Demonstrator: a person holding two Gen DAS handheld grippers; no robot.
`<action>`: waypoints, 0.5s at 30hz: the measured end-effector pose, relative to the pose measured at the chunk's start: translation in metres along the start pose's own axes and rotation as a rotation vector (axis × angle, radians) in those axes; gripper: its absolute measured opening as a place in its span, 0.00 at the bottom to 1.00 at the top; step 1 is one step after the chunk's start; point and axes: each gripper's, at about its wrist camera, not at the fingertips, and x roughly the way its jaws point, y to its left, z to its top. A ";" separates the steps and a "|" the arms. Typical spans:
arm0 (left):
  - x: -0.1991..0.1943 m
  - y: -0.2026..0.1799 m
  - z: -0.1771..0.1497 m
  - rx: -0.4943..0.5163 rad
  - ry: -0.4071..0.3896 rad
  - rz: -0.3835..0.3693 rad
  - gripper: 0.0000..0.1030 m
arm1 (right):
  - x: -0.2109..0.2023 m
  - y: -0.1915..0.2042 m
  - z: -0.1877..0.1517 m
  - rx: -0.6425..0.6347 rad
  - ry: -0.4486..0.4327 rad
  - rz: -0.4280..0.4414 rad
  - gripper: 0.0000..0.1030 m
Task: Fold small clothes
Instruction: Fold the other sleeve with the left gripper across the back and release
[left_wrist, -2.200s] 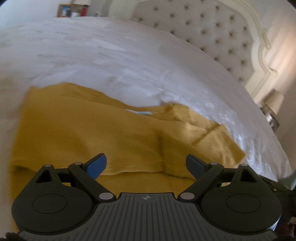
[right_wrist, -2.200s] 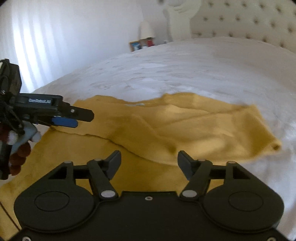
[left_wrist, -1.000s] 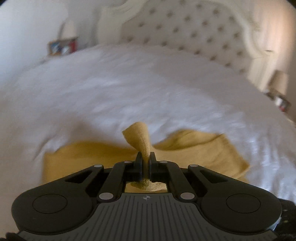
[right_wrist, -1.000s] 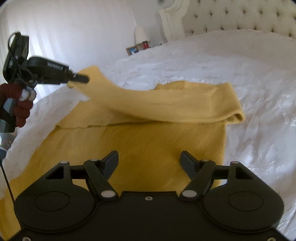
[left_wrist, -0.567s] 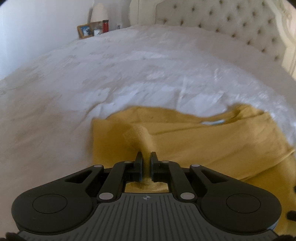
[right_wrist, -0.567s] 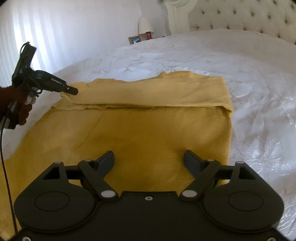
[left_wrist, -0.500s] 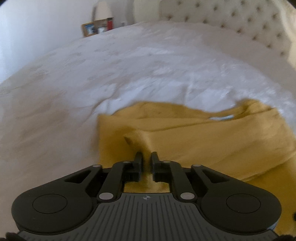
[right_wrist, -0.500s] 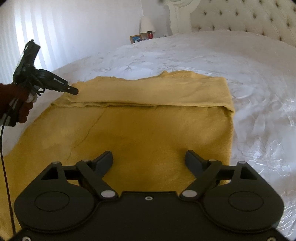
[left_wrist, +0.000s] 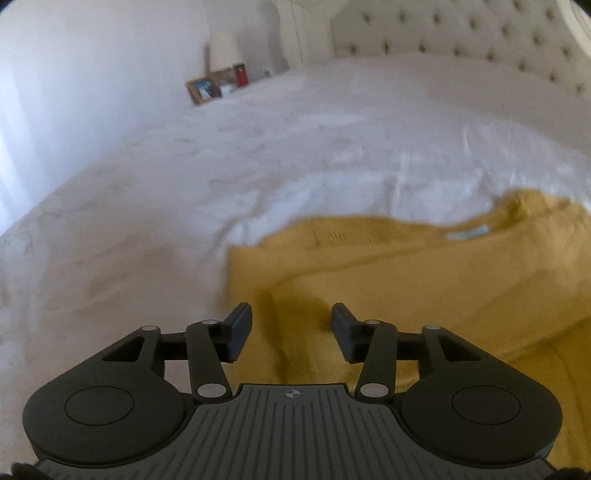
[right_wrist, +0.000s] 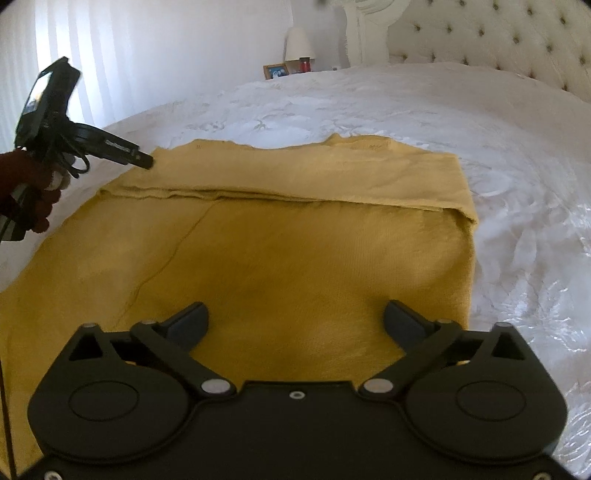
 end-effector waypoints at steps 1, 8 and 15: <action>0.007 -0.001 -0.002 -0.006 0.027 0.003 0.46 | 0.000 0.000 0.000 -0.001 0.000 -0.001 0.99; 0.024 0.011 -0.020 -0.122 0.022 0.030 0.82 | 0.001 0.000 0.000 -0.003 0.006 -0.001 0.99; 0.031 0.034 -0.029 -0.292 0.014 -0.012 1.00 | 0.003 -0.004 -0.002 0.020 -0.005 0.020 1.00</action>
